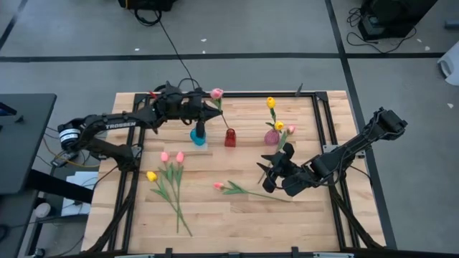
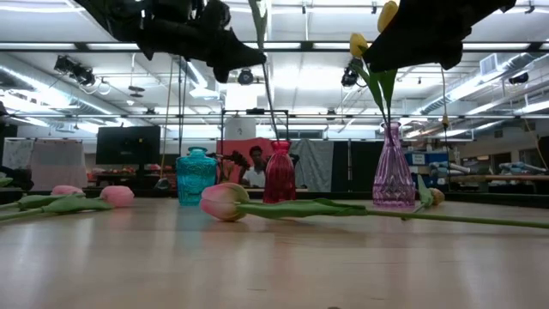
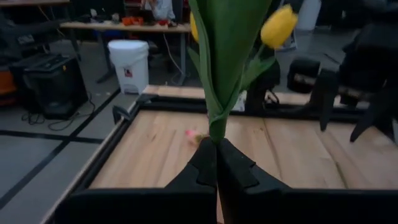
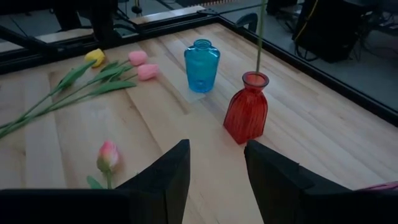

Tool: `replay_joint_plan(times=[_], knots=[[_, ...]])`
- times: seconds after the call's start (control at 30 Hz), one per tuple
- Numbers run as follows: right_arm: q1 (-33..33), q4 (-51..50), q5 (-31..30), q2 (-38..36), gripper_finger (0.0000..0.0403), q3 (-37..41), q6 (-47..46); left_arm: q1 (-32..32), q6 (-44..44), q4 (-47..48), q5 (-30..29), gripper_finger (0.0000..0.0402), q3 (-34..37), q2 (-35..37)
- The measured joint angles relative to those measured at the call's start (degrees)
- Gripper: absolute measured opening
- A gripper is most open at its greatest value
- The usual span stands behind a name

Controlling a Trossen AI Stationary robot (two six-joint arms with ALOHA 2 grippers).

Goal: Sort flowers into vase by color
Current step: Put the middle pink flower into the red vase, then put the top pink flower into the red vase

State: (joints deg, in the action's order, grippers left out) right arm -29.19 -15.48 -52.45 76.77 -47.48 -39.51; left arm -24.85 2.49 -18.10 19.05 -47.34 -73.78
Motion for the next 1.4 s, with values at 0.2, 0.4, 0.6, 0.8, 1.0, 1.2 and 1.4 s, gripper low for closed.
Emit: replay_joint_plan(times=[0.2, 0.4, 0.6, 0.8, 1.0, 1.2, 1.4], knots=[[0.00, 0.08, -0.02, 0.00, 0.0165, 0.00, 0.00, 0.16, 0.85, -0.14, 0.45, 0.0001, 0.00, -3.73], [0.00, -0.11, 1.47, 0.00, 0.0165, 0.00, -0.01, 0.26, 1.41, -0.41, 1.45, 0.0015, 0.00, -7.98], [1.24, -3.65, 7.69, 0.00, 0.0165, 0.00, -2.34, 0.95, 0.38, -0.14, 1.44, 0.0072, 0.03, -10.93], [4.00, -6.49, 16.24, 0.02, 0.0165, 0.00, -1.49, 0.95, 0.47, 1.63, 1.41, 0.0147, 0.05, -10.37], [8.33, -6.37, 25.30, 4.94, 0.0165, 0.00, -1.47, 0.95, 4.60, 10.04, 1.39, 0.0167, 0.05, -6.24], [9.72, -8.14, 34.66, 12.03, 0.0165, -0.51, -6.05, 1.72, 5.56, 14.62, 1.47, 0.0168, 1.21, 1.21], [10.01, -21.29, 34.22, 17.84, 0.0165, -6.81, -19.00, 5.59, 2.20, 12.37, 1.70, 0.0168, 4.51, 4.88]])
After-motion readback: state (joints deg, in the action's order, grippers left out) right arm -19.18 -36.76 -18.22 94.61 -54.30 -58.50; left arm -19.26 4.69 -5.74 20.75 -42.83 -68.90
